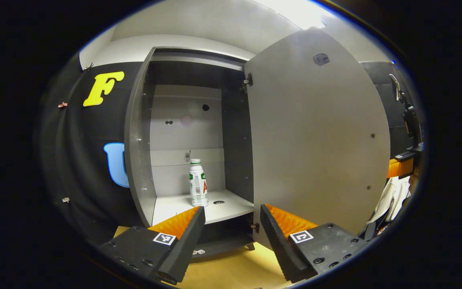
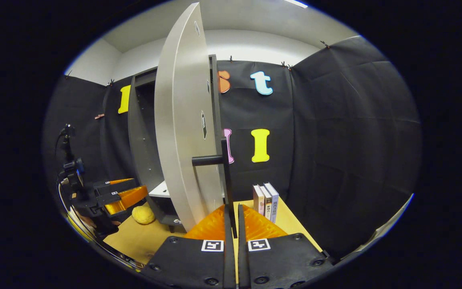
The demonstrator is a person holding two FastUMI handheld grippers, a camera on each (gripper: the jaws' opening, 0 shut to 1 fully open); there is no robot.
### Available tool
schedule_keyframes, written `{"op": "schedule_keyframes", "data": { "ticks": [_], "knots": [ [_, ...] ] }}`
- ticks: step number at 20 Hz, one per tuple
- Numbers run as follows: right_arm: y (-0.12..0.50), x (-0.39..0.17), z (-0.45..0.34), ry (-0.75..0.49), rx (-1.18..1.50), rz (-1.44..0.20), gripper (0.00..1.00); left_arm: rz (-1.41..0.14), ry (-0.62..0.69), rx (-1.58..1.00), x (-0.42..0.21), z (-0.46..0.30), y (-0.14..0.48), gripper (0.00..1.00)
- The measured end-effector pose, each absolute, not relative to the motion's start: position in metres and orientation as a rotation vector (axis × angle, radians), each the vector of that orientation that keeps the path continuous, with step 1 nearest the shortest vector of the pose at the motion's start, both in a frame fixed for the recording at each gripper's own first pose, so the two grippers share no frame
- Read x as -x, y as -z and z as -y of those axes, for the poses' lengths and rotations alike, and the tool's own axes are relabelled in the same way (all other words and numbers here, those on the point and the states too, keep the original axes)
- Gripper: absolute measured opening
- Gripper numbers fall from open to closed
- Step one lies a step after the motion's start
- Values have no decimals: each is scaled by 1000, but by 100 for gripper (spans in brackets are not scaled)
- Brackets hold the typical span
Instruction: Open the cabinet door with the right hand, grasp the bottle in the cabinet with the left hand and place it on the coaster, then close the cabinet door with the right hand.
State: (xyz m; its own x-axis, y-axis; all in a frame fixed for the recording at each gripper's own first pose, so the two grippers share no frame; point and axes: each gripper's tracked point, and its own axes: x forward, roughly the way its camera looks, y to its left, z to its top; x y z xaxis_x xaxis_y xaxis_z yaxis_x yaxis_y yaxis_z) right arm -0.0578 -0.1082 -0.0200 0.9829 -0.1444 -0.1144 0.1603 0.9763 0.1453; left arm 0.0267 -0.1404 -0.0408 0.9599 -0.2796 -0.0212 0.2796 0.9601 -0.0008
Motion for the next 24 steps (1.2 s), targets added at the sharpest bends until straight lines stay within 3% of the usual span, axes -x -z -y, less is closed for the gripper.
{"op": "schedule_keyframes", "data": {
  "ticks": [2,5,9,11,19,24],
  "knots": [
    [20,59,109,169,-151,-100,7,-30,274,4,-28,131,44,91],
    [19,66,110,214,-159,-91,7,-18,262,-41,-37,114,44,87],
    [11,95,110,328,-142,-55,8,-10,292,-32,-56,100,49,91],
    [6,118,116,400,-136,-39,8,-4,303,-6,-70,95,48,88],
    [2,150,124,589,-95,-26,7,33,217,-40,-187,72,42,90],
    [-2,148,176,696,-69,-32,7,26,199,-21,-253,87,48,87]
  ]
}}
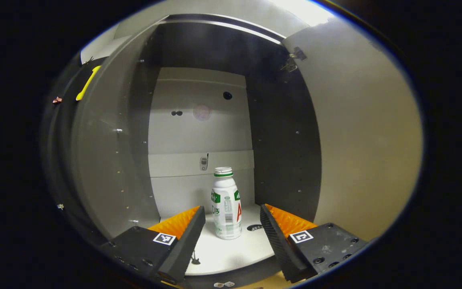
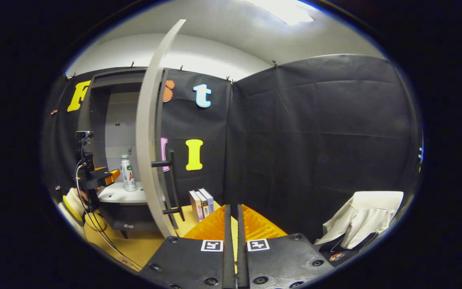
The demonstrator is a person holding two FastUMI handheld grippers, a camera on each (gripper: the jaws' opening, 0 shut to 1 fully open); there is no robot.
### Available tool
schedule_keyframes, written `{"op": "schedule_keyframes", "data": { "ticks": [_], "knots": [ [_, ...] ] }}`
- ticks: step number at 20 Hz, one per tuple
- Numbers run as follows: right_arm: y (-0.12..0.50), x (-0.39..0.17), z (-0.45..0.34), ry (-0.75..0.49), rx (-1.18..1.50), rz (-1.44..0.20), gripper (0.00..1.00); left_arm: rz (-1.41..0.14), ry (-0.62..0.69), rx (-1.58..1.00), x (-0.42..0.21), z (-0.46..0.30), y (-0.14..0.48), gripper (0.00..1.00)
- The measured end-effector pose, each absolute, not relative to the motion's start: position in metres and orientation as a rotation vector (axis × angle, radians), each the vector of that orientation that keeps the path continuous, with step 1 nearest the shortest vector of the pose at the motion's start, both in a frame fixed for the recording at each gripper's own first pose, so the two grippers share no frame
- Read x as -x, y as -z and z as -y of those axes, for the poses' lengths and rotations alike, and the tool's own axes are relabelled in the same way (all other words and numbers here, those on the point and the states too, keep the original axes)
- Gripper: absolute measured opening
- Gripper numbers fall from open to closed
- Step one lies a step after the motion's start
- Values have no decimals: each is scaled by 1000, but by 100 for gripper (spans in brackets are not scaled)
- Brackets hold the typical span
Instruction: Open the cabinet door with the right hand, grasp the bottle in the cabinet with the left hand and place it on the coaster, then close the cabinet door with the right hand.
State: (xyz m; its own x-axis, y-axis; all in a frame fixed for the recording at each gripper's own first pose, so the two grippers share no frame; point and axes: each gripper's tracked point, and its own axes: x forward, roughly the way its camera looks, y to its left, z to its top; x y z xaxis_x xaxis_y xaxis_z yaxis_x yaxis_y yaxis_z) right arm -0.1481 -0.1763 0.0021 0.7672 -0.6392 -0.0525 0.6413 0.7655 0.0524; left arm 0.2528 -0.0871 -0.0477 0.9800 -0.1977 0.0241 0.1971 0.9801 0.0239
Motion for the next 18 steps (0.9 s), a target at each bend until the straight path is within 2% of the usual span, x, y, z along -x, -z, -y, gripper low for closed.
{"op": "schedule_keyframes", "data": {
  "ticks": [3,4,5,12,15,16,17,18],
  "knots": [
    [-15,134,207,718,-96,13,7,27,169,-20,-286,91,50,87],
    [-16,129,219,722,-103,22,7,26,167,-23,-296,94,50,90],
    [-16,125,228,724,-110,29,7,23,162,-29,-305,95,53,87],
    [-6,95,266,714,-133,-4,7,-16,103,-59,-354,103,73,87],
    [-6,90,274,708,-136,-6,7,-17,76,-79,-370,101,78,91],
    [-5,89,276,709,-138,-9,7,-19,94,-69,-370,104,79,87],
    [-4,89,277,709,-139,-13,7,-11,111,-47,-368,106,77,89],
    [-3,88,276,706,-138,-16,7,-21,131,-29,-368,109,77,77]
  ]
}}
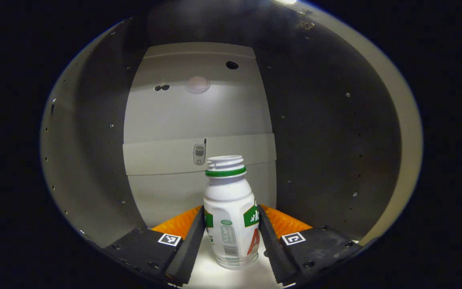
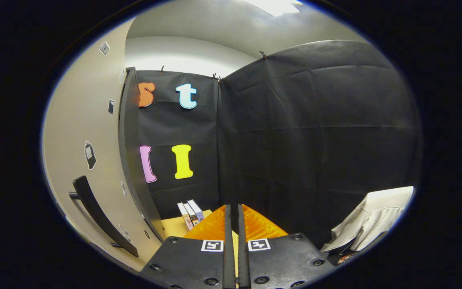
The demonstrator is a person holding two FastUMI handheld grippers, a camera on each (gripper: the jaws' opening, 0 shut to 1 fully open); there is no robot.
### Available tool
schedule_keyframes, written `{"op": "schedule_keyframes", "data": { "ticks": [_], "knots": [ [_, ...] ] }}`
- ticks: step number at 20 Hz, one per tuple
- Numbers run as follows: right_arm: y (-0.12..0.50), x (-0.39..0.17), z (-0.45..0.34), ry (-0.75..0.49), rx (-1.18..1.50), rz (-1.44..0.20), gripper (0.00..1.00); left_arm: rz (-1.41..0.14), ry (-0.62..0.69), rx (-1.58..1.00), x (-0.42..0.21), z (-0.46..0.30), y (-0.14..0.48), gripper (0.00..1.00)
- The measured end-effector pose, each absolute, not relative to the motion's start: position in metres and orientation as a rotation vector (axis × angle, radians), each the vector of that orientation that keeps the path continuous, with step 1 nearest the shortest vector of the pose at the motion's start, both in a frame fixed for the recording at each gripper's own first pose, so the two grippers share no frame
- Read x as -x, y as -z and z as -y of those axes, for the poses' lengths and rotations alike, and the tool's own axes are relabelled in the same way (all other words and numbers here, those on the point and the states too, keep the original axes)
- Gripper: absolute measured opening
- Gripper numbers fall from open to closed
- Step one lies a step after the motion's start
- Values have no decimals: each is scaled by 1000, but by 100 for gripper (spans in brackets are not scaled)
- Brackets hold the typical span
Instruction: Open the cabinet door with the right hand, grasp the bottle in the cabinet with the left hand and place it on the coaster, then close the cabinet door with the right hand.
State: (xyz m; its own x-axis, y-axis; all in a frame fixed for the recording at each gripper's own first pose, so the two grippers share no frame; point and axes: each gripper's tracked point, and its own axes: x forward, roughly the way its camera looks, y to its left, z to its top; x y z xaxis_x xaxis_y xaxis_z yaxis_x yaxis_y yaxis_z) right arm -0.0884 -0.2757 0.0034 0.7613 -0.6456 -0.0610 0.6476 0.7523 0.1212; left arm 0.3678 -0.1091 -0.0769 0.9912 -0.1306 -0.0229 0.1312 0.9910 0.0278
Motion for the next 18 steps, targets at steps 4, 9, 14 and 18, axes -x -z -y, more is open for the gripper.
{"op": "schedule_keyframes", "data": {
  "ticks": [4,9,14,18],
  "knots": [
    [-6,90,264,691,-126,-11,8,-14,156,-32,-348,108,68,74],
    [-15,105,227,668,-103,9,8,31,188,-35,-298,93,44,73],
    [-21,125,174,627,-76,15,7,53,233,-27,-235,72,34,73],
    [-23,136,128,585,-49,11,7,46,251,-24,-188,50,34,74]
  ]
}}
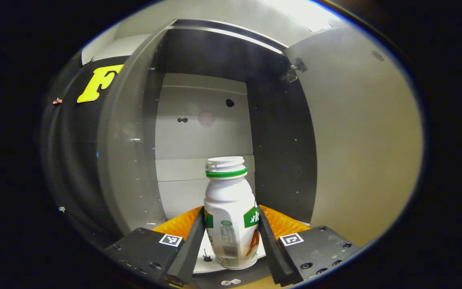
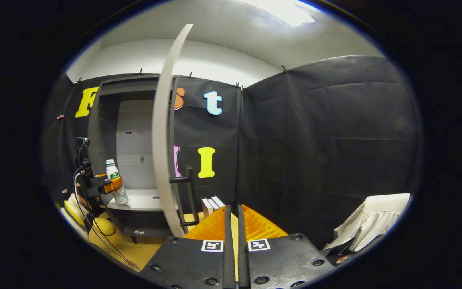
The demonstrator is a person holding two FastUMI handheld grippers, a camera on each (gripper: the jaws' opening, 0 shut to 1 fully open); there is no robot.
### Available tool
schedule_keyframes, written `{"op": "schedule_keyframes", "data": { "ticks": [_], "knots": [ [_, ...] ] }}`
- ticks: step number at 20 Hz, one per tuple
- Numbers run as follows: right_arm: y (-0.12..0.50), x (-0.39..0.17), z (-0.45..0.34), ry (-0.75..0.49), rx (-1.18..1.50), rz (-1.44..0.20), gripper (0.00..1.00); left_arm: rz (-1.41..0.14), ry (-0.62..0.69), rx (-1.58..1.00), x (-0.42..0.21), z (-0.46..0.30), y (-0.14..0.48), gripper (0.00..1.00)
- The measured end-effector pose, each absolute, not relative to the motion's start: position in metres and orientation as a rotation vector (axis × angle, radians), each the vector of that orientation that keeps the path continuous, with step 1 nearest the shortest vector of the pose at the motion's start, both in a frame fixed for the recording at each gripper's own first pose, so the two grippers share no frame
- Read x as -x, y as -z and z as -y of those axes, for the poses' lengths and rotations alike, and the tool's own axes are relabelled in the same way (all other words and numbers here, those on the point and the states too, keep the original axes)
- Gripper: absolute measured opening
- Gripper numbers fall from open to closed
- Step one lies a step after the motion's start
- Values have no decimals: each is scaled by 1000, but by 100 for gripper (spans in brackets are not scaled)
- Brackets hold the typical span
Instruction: Open the cabinet door with the right hand, grasp the bottle in the cabinet with the left hand and place it on the coaster, then close the cabinet door with the right hand.
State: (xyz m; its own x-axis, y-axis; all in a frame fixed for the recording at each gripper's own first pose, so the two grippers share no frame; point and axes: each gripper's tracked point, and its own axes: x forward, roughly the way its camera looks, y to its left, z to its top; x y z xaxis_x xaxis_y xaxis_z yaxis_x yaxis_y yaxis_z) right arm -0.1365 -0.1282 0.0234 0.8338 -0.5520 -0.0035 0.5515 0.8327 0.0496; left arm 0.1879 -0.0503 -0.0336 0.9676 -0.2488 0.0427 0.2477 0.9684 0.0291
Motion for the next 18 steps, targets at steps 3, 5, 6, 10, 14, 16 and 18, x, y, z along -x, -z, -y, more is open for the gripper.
{"op": "schedule_keyframes", "data": {
  "ticks": [3,5,6,10,14,16,18],
  "knots": [
    [-31,133,92,530,-10,27,7,43,254,-26,-154,33,36,73],
    [-32,126,73,493,7,29,1,44,243,-34,-136,17,36,74],
    [-31,119,61,463,9,28,8,46,235,-38,-130,10,36,72],
    [-35,86,24,324,32,36,7,40,193,-26,-104,-13,43,73],
    [-28,53,-15,159,39,56,6,18,131,-31,-76,-33,56,74],
    [-24,33,-39,63,33,55,6,5,94,-33,-64,-39,67,74],
    [-13,9,-54,-15,33,42,6,-18,49,-16,-52,-45,83,74]
  ]
}}
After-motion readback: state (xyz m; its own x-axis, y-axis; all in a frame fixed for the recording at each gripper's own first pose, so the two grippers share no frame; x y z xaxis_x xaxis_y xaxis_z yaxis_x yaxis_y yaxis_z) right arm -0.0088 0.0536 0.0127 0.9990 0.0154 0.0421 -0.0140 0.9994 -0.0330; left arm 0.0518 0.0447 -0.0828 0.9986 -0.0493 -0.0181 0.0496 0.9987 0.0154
